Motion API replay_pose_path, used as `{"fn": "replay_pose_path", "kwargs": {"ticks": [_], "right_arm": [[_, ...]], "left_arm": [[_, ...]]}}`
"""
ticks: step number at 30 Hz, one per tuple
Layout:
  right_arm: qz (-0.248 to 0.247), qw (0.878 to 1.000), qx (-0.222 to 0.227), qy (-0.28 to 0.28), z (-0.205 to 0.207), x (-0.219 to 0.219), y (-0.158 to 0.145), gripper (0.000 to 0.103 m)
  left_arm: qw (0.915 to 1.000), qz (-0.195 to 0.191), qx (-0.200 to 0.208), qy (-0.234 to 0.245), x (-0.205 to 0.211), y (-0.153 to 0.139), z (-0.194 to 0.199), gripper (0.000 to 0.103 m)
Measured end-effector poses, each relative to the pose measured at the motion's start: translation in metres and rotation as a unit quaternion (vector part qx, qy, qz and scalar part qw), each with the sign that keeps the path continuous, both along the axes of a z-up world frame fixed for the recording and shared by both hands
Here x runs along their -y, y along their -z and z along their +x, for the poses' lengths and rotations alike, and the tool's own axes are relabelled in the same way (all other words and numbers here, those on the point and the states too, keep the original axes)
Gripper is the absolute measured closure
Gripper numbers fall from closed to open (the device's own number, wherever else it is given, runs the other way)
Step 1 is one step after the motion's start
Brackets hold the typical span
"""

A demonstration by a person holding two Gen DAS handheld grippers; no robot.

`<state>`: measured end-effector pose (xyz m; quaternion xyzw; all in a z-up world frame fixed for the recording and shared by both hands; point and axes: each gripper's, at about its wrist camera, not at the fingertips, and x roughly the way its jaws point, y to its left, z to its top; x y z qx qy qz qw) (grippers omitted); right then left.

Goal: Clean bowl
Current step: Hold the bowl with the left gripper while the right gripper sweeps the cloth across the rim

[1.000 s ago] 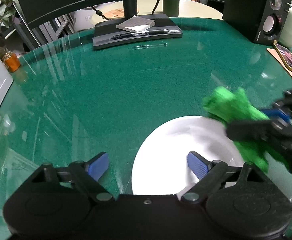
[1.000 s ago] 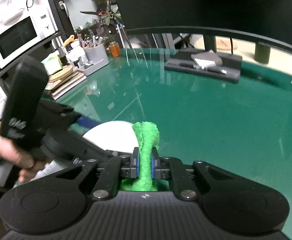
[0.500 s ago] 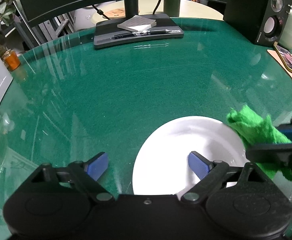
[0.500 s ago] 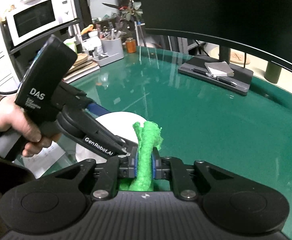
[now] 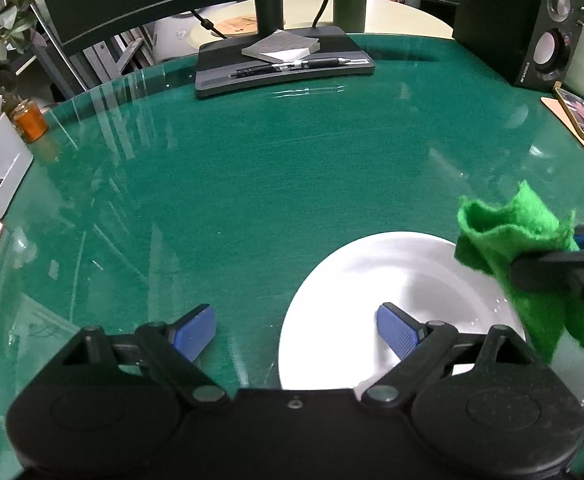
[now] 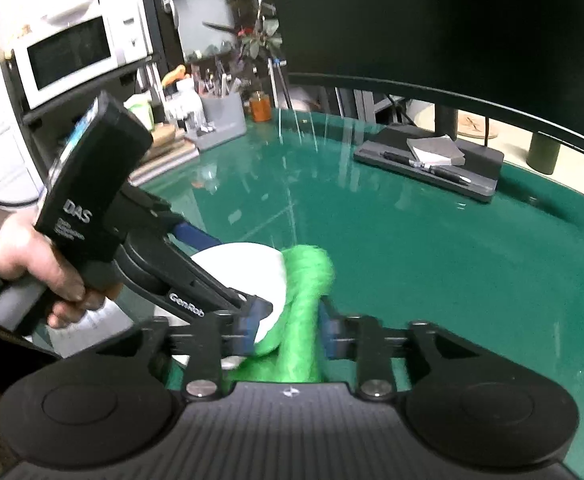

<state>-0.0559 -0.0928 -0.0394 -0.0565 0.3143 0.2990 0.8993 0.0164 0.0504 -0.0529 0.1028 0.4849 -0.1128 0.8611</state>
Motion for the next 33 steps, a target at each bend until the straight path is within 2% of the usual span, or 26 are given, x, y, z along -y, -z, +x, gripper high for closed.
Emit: {"fn": "replay_pose_path", "kwargs": {"ticks": [5,8,12,20,23,25,26,28,30,31,32,33], "right_arm": [[-0.004,1.000,0.012,-0.024,0.007,-0.003,0.006,0.097],[-0.011,0.998,0.011,-0.057,0.000,-0.002,0.010,0.097],[-0.005,0.994,-0.015,-0.107,-0.014,-0.008,0.008,0.097],[-0.001,0.998,0.003,-0.068,0.004,-0.001,0.011,0.096],[0.012,0.997,-0.020,-0.079,0.004,-0.003,0.009,0.096],[0.032,0.991,-0.064,-0.116,-0.002,-0.006,0.011,0.094],[0.041,0.990,-0.072,-0.118,-0.003,-0.005,0.012,0.094],[0.054,0.989,-0.082,-0.111,0.002,-0.001,0.013,0.094],[0.038,0.993,-0.059,-0.094,0.008,0.002,0.015,0.095],[0.030,0.995,-0.045,-0.083,0.012,0.003,0.015,0.096],[0.031,0.996,-0.041,-0.073,0.018,0.005,0.015,0.096],[0.032,0.997,-0.036,-0.064,0.025,0.007,0.016,0.097]], "left_arm": [[0.9999,-0.005,-0.007,-0.008,-0.007,0.000,0.003,0.015],[0.9997,-0.014,-0.011,-0.014,-0.010,0.001,0.004,0.015],[0.9998,-0.011,-0.010,-0.009,-0.010,0.001,0.003,0.015],[0.9999,-0.004,-0.007,-0.010,-0.010,0.000,0.003,0.015],[0.9999,-0.006,-0.006,-0.010,-0.011,0.001,0.004,0.014],[0.9999,-0.011,-0.007,-0.011,-0.013,0.001,0.004,0.013],[0.9998,-0.012,-0.008,-0.012,-0.014,0.001,0.004,0.013],[0.9998,-0.010,-0.007,-0.015,-0.015,0.001,0.005,0.013],[0.9998,-0.002,-0.002,-0.019,-0.015,0.000,0.005,0.013],[0.9998,-0.001,-0.001,-0.021,-0.015,0.000,0.006,0.014],[0.9998,-0.005,-0.002,-0.021,-0.016,-0.001,0.006,0.020],[0.9997,-0.014,-0.005,-0.017,-0.016,-0.002,0.005,0.032]]}}
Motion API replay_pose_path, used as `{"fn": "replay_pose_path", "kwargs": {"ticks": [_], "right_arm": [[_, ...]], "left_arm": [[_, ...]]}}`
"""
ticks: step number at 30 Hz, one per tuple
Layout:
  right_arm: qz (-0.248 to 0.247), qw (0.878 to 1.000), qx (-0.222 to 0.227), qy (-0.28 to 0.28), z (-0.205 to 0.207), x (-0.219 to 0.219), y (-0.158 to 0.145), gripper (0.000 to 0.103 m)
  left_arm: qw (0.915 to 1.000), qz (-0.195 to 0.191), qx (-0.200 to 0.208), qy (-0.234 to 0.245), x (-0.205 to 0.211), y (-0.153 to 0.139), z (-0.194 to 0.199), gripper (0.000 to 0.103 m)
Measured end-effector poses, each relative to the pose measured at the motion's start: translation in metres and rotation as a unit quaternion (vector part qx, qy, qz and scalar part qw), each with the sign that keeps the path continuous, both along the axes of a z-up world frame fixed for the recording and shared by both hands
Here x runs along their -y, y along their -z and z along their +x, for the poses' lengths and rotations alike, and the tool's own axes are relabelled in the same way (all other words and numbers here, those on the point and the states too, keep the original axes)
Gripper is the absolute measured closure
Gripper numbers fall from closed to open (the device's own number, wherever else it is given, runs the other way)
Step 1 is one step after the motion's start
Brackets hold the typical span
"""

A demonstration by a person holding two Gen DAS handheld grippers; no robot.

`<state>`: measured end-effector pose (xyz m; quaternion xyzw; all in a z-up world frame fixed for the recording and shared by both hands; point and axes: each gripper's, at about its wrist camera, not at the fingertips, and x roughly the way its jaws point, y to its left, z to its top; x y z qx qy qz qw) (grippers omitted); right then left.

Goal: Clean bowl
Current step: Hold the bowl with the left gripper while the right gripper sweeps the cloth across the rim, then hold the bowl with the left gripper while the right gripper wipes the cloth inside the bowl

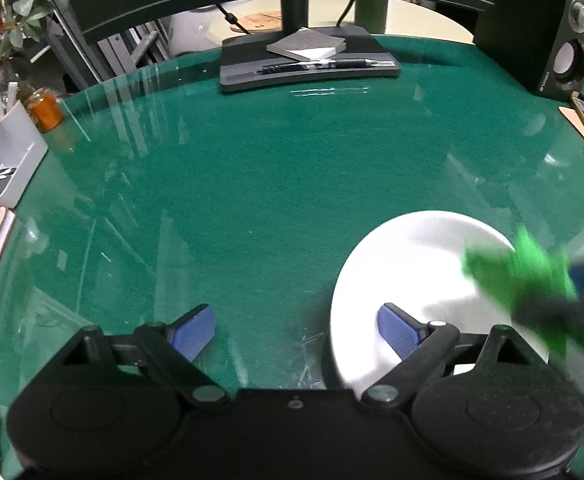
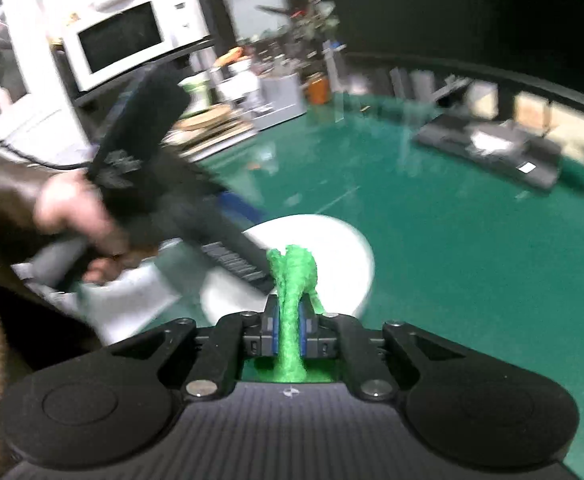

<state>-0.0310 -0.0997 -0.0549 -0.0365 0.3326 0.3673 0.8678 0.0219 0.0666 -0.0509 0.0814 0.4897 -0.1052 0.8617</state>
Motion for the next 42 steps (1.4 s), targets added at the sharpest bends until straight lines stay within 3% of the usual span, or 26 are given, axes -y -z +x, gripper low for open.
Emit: {"fn": "replay_pose_path", "kwargs": {"ticks": [1,3,6,13,22,26,29,31,32,35,36,37,42], "right_arm": [[0.001,1.000,0.004,0.010,0.006,0.002,0.000,0.097],[-0.004,1.000,0.012,0.011,0.016,0.000,0.001,0.097],[-0.007,1.000,0.011,0.010,0.021,-0.003,0.000,0.094],[0.021,0.998,-0.035,-0.044,-0.012,-0.011,-0.003,0.094],[0.018,0.999,-0.013,0.024,0.014,0.004,0.002,0.094],[0.012,1.000,-0.025,-0.013,0.000,-0.006,0.004,0.094],[0.012,1.000,-0.021,-0.011,-0.006,-0.007,0.001,0.083],[0.021,1.000,-0.021,-0.003,-0.006,-0.004,-0.004,0.061],[0.022,1.000,-0.017,0.002,-0.006,-0.006,-0.008,0.057],[0.019,1.000,-0.007,0.014,-0.008,-0.001,-0.010,0.066],[0.016,1.000,-0.006,0.018,-0.009,0.000,-0.010,0.090],[0.009,1.000,-0.003,0.023,-0.010,0.001,-0.008,0.098],[-0.008,1.000,-0.005,0.017,-0.012,-0.004,-0.005,0.098]], "left_arm": [[1.0000,-0.007,-0.003,0.004,0.001,-0.001,0.000,0.039],[0.9997,-0.020,-0.007,0.014,0.004,-0.003,0.001,0.068],[0.9990,-0.031,-0.013,0.029,0.010,-0.006,0.002,0.080],[0.9964,-0.080,-0.028,0.006,-0.002,-0.003,0.006,0.082],[0.9962,-0.083,-0.029,0.002,-0.002,-0.003,0.004,0.082],[0.9962,-0.082,-0.028,0.003,-0.002,-0.003,0.004,0.081],[0.9965,-0.079,-0.027,0.004,-0.002,-0.001,0.005,0.080],[0.9967,-0.076,-0.026,0.005,-0.002,-0.001,0.005,0.079],[0.9967,-0.076,-0.026,0.004,-0.002,-0.001,0.005,0.078],[0.9967,-0.077,-0.025,0.002,-0.004,0.000,0.005,0.076],[0.9967,-0.077,-0.025,0.002,-0.004,0.000,0.005,0.076],[0.9967,-0.077,-0.025,0.001,-0.004,0.000,0.005,0.075],[0.9969,-0.074,-0.024,-0.001,-0.003,0.000,0.005,0.071]]}}
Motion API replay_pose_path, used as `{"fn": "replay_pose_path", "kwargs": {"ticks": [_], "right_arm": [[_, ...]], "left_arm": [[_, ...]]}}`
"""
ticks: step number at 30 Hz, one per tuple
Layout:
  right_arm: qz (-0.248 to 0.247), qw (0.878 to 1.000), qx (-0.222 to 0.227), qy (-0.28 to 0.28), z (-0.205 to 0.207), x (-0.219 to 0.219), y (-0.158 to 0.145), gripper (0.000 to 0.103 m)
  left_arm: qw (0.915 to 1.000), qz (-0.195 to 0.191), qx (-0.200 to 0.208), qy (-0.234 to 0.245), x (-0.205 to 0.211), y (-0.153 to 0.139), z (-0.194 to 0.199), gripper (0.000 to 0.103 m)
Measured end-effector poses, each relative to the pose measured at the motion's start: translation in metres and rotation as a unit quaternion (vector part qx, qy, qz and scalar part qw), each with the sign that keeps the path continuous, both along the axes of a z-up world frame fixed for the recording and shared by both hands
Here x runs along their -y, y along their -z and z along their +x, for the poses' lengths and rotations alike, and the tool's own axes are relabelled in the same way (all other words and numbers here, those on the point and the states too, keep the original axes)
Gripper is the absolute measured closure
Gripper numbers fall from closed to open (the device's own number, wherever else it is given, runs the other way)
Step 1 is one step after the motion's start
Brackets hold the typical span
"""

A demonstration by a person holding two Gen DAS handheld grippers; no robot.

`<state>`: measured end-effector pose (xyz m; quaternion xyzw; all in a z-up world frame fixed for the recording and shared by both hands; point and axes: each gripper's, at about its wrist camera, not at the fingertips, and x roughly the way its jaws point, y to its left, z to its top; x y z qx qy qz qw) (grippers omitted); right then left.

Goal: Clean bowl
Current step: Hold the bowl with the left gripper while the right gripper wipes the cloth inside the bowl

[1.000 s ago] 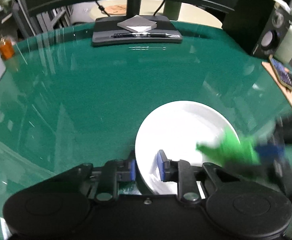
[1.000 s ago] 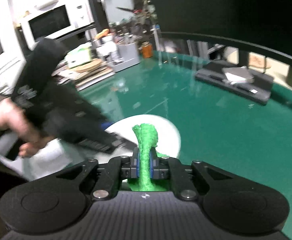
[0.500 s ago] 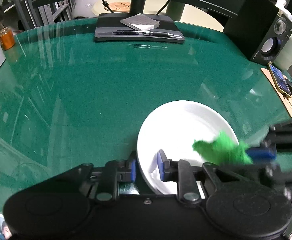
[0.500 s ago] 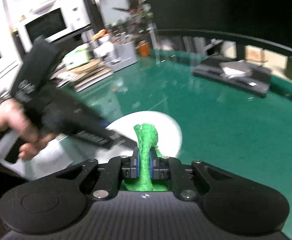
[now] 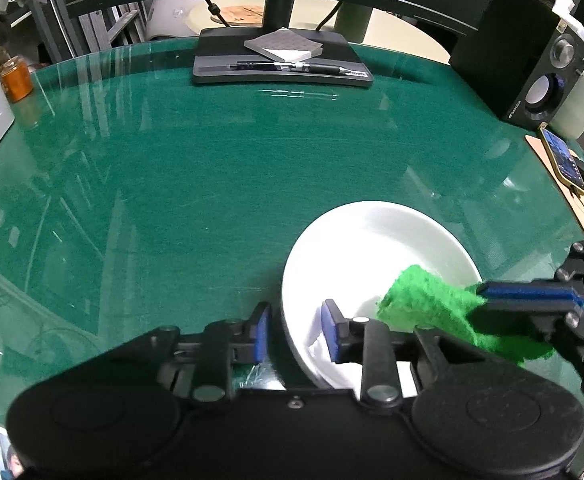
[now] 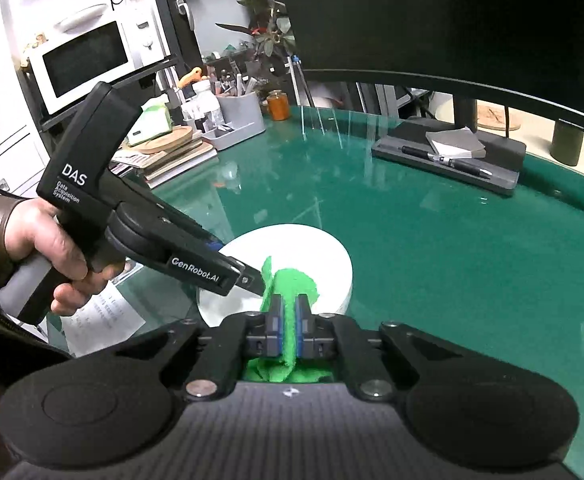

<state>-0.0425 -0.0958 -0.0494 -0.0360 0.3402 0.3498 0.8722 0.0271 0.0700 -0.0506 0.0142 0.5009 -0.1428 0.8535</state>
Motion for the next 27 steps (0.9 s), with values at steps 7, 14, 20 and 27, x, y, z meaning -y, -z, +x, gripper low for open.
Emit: {"fn": "replay_pose_path", "kwargs": {"ticks": [7,14,20,27], "right_arm": [[-0.009,0.999,-0.008,-0.039,-0.008,-0.014,0.000,0.093],[-0.034,0.998,-0.019,-0.050,-0.007,-0.020,-0.006,0.088],[-0.038,0.997,-0.013,-0.059,-0.010,-0.019,-0.006,0.094],[-0.062,0.998,0.012,-0.010,-0.005,-0.009,-0.008,0.095]], "left_arm": [[1.0000,0.002,0.001,-0.003,0.000,0.000,0.000,0.067],[1.0000,0.002,0.001,-0.007,-0.002,0.001,0.002,0.062],[1.0000,0.002,0.000,-0.005,-0.002,0.000,0.002,0.061],[1.0000,0.003,0.001,-0.005,-0.002,0.001,0.002,0.061]]}}
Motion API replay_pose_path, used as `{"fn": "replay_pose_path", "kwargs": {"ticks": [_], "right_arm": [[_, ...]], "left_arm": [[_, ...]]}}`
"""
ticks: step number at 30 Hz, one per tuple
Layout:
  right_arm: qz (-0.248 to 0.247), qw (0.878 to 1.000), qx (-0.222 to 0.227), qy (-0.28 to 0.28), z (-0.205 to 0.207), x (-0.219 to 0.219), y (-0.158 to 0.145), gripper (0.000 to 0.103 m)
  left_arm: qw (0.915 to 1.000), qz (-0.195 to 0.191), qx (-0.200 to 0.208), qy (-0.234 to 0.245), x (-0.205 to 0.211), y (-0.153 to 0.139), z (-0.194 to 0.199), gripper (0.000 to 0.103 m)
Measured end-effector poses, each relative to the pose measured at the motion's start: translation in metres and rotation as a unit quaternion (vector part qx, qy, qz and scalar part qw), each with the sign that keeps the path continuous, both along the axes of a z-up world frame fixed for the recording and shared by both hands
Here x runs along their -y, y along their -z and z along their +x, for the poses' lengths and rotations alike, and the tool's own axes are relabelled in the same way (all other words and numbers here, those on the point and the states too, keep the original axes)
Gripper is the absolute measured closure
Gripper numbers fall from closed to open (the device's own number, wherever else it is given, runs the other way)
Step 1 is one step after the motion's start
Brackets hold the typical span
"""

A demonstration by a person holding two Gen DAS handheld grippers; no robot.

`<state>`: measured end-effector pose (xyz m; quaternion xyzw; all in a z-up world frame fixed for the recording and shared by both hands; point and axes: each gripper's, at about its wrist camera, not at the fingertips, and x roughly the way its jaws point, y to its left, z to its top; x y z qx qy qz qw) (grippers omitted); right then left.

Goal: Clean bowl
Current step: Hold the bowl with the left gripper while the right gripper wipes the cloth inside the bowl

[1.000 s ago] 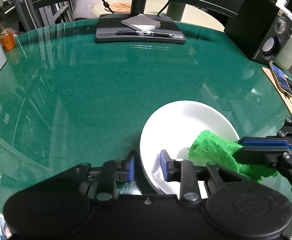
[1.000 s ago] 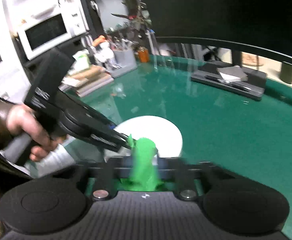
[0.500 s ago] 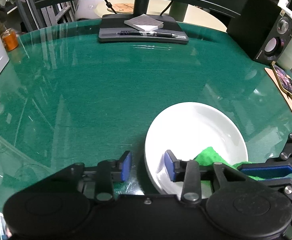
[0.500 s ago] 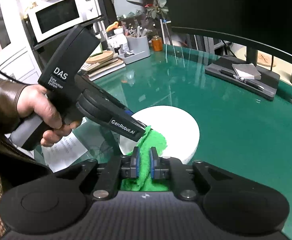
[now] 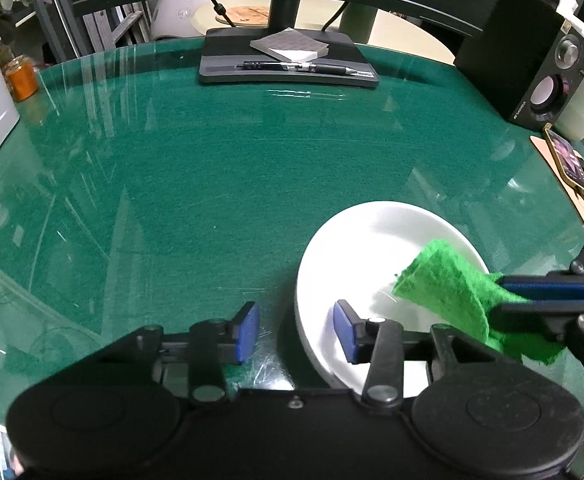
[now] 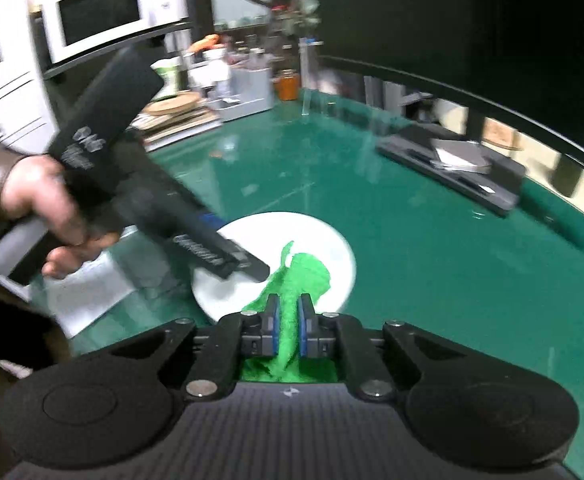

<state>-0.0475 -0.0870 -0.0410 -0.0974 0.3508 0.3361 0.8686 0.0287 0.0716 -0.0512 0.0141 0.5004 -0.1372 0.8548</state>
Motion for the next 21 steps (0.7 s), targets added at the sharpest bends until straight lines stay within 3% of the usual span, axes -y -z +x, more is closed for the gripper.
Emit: {"fn": "replay_pose_path", "kwargs": {"ticks": [3,5,12,17,21], "right_arm": [[0.025,0.997,-0.028,-0.061,-0.016,-0.014,0.000,0.095],[0.018,0.997,-0.022,-0.072,-0.021,-0.018,0.001,0.095],[-0.014,0.999,0.033,-0.023,0.000,0.001,0.003,0.097],[-0.020,0.999,0.034,0.005,0.017,0.012,0.006,0.097],[0.005,0.999,0.035,-0.006,0.015,0.014,0.004,0.097]], "left_arm": [[1.0000,0.000,-0.001,0.001,0.002,0.000,-0.002,0.061],[1.0000,0.000,-0.002,0.001,0.001,0.000,-0.002,0.061],[0.9999,0.005,-0.012,0.000,0.001,-0.002,-0.008,0.062],[0.9995,0.006,-0.028,0.012,0.002,-0.006,-0.011,0.067],[0.9998,-0.004,-0.015,0.010,-0.003,-0.021,0.003,0.065]]}}
